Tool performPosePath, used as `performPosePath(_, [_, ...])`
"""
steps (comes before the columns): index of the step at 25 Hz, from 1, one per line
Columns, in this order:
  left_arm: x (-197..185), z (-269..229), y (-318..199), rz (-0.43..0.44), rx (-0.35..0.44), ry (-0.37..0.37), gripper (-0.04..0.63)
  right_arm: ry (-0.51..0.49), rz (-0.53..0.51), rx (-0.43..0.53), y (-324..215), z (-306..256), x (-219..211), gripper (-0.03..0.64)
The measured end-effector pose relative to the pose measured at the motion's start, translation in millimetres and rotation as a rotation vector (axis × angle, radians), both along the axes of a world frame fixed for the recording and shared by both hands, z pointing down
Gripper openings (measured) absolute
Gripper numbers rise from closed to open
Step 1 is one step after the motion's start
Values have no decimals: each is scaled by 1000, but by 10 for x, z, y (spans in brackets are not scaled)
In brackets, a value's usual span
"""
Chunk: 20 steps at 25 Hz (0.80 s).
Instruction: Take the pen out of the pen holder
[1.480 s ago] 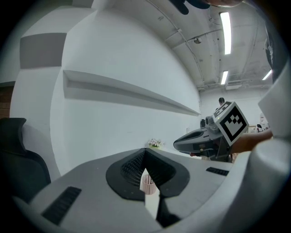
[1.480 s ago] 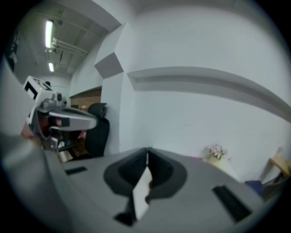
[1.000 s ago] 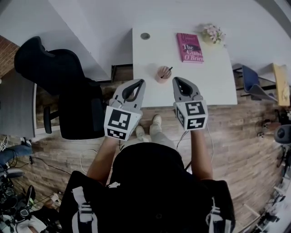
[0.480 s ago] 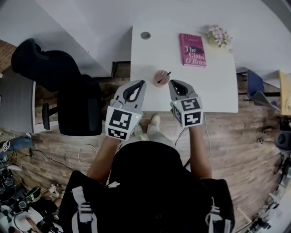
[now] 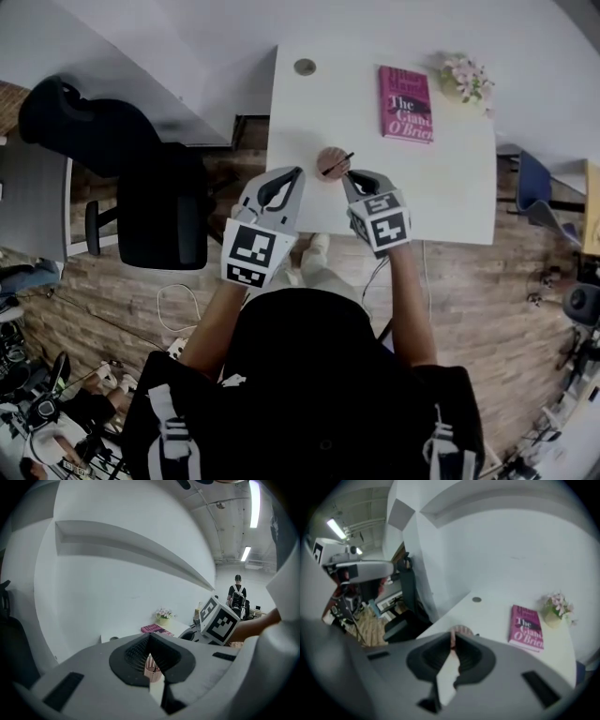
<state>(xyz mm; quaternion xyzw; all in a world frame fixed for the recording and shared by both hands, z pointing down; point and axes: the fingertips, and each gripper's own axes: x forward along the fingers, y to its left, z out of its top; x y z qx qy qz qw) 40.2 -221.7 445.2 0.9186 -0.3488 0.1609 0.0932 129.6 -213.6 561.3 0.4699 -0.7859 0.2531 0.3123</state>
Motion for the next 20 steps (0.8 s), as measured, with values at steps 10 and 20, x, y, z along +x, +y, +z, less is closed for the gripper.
performPosePath(10, [-18, 194, -108, -39, -42, -37, 15, 70, -38, -84, -243, 398, 148, 118])
performPosePath(20, [-86, 323, -182, -68, -67, -67, 15, 88, -15, -98, -517, 638, 219, 207])
